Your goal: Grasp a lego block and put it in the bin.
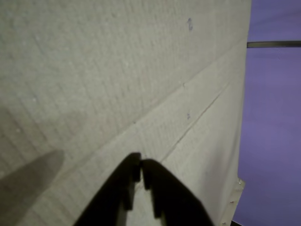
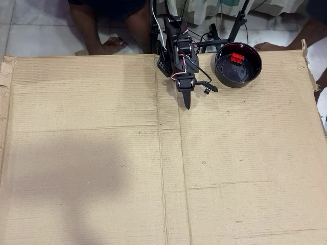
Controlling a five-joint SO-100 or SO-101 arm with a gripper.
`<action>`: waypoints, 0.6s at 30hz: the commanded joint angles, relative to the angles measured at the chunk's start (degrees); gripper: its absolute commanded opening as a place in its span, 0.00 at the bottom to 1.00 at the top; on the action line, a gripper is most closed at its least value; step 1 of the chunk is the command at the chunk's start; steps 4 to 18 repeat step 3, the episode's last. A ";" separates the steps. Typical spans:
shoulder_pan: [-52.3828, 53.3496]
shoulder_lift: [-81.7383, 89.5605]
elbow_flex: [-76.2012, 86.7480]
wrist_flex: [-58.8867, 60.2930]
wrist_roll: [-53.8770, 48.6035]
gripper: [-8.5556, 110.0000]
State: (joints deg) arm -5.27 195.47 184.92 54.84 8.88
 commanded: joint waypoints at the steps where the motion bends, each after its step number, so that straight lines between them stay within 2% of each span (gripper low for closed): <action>1: 0.44 0.70 0.79 0.00 -0.09 0.07; 18: 0.44 0.70 0.79 0.00 -0.09 0.07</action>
